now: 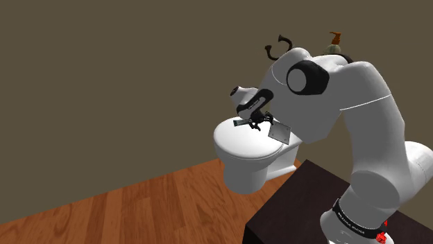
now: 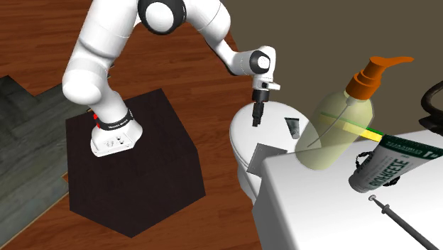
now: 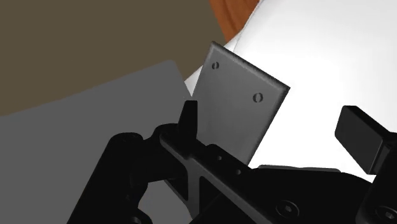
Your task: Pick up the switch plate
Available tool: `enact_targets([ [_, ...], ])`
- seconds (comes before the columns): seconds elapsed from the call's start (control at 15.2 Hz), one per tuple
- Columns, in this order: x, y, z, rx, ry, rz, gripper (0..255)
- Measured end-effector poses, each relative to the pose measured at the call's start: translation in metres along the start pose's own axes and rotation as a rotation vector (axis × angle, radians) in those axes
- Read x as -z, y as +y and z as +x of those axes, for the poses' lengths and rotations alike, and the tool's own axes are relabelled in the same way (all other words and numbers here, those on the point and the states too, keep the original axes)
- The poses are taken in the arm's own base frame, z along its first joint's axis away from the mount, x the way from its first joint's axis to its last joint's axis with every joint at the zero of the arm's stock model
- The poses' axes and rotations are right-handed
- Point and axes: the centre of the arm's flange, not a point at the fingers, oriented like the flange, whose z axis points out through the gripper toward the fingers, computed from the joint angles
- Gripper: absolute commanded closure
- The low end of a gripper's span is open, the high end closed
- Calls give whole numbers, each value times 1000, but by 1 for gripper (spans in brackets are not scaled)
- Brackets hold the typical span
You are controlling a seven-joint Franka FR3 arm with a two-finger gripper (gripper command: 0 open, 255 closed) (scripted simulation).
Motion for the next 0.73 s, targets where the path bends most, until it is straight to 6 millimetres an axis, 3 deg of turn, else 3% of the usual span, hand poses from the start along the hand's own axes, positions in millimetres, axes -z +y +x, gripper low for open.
enact_targets([
  [0.53, -67, -4, 89, -209, -20, -96, 0],
  [0.73, -87, -1, 103, -257, -24, -118, 0],
])
